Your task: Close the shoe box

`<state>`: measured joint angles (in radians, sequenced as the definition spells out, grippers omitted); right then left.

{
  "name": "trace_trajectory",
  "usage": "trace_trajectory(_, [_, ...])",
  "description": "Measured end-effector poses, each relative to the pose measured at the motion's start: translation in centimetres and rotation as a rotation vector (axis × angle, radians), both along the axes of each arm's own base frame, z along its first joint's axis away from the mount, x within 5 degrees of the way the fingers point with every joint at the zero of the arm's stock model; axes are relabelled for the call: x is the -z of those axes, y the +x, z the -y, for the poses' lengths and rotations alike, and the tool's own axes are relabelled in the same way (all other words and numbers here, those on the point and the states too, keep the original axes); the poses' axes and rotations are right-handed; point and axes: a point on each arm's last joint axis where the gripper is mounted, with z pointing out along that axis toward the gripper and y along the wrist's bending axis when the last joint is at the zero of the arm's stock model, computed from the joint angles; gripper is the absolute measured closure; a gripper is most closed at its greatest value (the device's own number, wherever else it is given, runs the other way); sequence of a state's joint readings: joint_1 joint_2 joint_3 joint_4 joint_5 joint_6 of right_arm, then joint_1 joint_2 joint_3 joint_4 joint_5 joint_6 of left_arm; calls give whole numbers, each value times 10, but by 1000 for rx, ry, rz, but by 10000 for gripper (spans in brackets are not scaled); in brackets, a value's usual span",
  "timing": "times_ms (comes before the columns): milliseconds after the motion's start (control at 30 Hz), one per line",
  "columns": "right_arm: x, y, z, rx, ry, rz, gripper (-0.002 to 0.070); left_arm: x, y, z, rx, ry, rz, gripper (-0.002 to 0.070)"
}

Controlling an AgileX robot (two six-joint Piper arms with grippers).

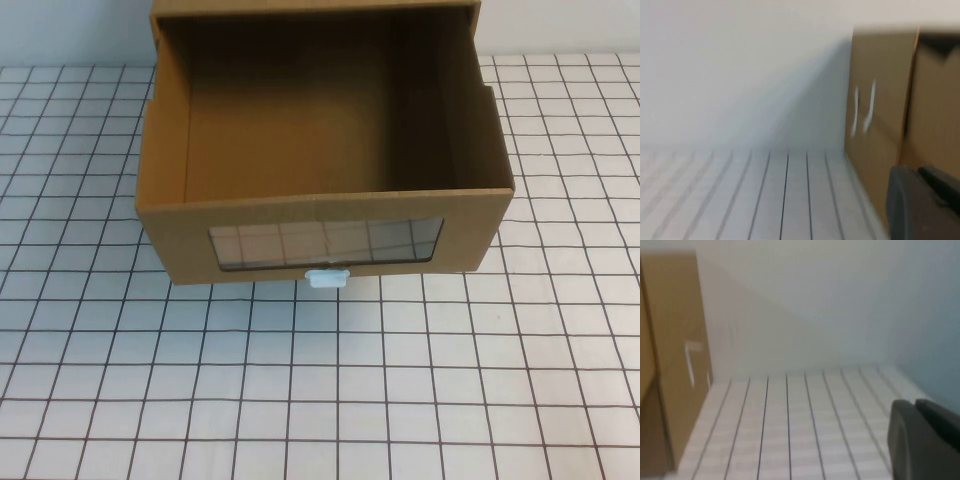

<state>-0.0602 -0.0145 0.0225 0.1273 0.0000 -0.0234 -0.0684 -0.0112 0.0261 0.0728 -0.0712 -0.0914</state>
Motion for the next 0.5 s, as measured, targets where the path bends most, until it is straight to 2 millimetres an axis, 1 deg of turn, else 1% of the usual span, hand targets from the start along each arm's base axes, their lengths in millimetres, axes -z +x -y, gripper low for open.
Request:
trace_trajectory(133, [-25,-6,3,36,-12,279,689,-22,-6,1,19,-14,256,680])
trace_trajectory(267, [-40,-14,5,61,-20,472,689,-39,-15,2,34,-27,461,680])
trace_trajectory(367, [-44,-16,5,67,-22,516,689,-45,-20,2,40,-33,545,680])
trace_trajectory(500, [-45,-16,5,68,-22,527,689,-46,-21,2,41,-32,559,680])
